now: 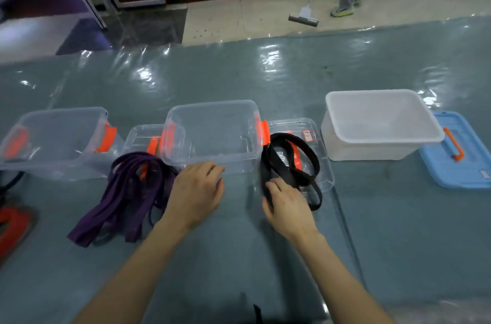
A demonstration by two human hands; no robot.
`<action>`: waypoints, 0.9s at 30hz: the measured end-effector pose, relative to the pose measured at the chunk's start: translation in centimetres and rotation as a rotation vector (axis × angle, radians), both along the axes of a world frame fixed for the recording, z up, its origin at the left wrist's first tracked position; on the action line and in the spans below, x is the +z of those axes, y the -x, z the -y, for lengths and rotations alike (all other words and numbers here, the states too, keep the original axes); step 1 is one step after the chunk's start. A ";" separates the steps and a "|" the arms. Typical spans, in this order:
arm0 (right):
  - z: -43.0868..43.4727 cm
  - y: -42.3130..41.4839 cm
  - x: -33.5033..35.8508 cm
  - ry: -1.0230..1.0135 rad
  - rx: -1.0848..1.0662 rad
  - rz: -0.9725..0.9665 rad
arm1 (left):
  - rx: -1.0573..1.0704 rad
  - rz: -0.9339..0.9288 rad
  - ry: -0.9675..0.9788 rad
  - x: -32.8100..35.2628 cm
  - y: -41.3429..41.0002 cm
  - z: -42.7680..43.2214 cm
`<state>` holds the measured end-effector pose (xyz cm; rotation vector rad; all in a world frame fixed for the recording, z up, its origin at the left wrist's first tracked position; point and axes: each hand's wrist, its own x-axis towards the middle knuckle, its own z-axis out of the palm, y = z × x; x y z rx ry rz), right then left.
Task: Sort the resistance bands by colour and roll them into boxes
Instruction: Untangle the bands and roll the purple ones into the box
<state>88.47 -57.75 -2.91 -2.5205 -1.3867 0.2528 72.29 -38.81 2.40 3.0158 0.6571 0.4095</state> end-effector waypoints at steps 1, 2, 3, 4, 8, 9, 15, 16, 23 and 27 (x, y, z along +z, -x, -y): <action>-0.5 1.3 0.0 0.042 0.056 -0.007 | -0.002 -0.028 -0.013 -0.3 1.6 -0.2; -1.3 2.8 -0.1 0.066 0.099 -0.011 | -0.006 -0.061 -0.026 -0.7 3.4 -0.6; -2.3 4.3 -0.2 0.078 0.132 -0.013 | -0.003 -0.100 -0.034 -1.1 5.3 -1.3; -3.4 5.9 -0.2 0.088 0.162 -0.007 | 0.011 -0.134 -0.038 -1.5 7.4 -2.1; -9.7 13.9 -0.5 0.040 0.279 0.060 | 0.114 -0.190 -0.026 -3.2 16.8 -7.3; -11.7 16.2 -0.6 0.005 0.304 0.081 | 0.151 -0.198 -0.021 -3.7 19.3 -8.9; -26.2 32.9 -0.4 0.054 0.446 0.184 | 0.249 -0.267 0.032 -4.5 36.2 -20.3; -28.1 35.7 -0.2 0.080 0.460 0.183 | 0.253 -0.296 0.051 -4.2 39.1 -21.7; -38.4 49.2 0.4 0.103 0.496 0.171 | 0.414 -0.225 0.059 -5.0 55.7 -31.0; -43.6 53.1 -0.7 0.020 0.607 0.126 | 0.667 -0.345 0.209 -7.9 62.7 -34.9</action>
